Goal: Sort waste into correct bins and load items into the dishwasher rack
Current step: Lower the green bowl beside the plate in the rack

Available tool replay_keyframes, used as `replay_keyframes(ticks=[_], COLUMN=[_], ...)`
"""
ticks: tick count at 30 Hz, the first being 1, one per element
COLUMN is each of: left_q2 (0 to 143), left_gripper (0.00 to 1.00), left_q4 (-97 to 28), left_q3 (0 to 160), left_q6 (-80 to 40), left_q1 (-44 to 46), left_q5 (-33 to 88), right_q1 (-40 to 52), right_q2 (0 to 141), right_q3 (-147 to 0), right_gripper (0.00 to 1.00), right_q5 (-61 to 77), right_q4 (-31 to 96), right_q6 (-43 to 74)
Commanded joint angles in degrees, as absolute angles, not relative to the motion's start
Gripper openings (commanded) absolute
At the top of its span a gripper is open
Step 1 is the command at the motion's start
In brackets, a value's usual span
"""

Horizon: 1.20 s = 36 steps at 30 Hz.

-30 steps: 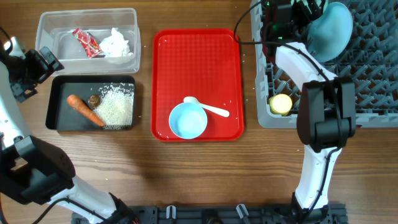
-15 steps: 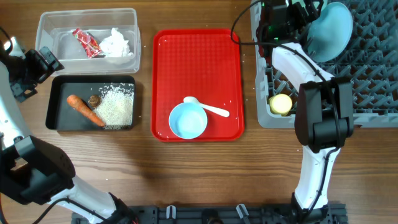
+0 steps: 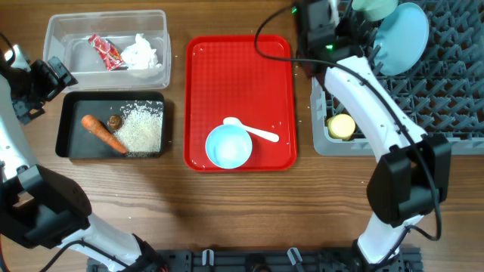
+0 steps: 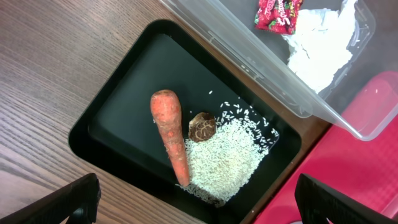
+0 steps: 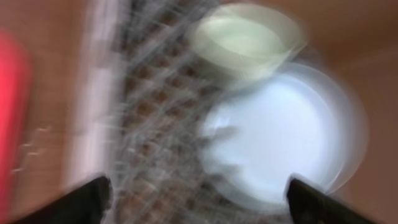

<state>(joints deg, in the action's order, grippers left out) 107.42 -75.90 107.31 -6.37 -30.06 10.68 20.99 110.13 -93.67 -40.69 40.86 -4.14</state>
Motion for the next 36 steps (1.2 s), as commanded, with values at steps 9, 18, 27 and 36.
replay_keyframes(ticks=[9, 18, 27, 36], left_q2=[105.8, 105.8, 105.8, 105.8], left_gripper=[1.0, 1.0, 1.0, 1.0], left_q4=[-75.9, -75.9, -75.9, -75.9], left_q3=[107.7, 107.7, 107.7, 107.7], left_q6=[-6.5, -6.5, -6.5, -6.5], left_q1=[-30.1, -30.1, -30.1, -30.1], left_q5=[10.8, 10.8, 10.8, 10.8], right_q1=[12.5, 2.0, 0.9, -4.0], right_q2=[107.9, 115.9, 121.5, 123.8], right_q3=[-104.3, -104.4, -104.4, -104.4], right_gripper=[0.73, 0.84, 0.82, 0.7], right_q5=[-12.2, -15.7, -17.2, -14.6], right_q4=[43.6, 33.5, 25.8, 23.1], right_q6=[37.5, 42.0, 45.2, 45.1])
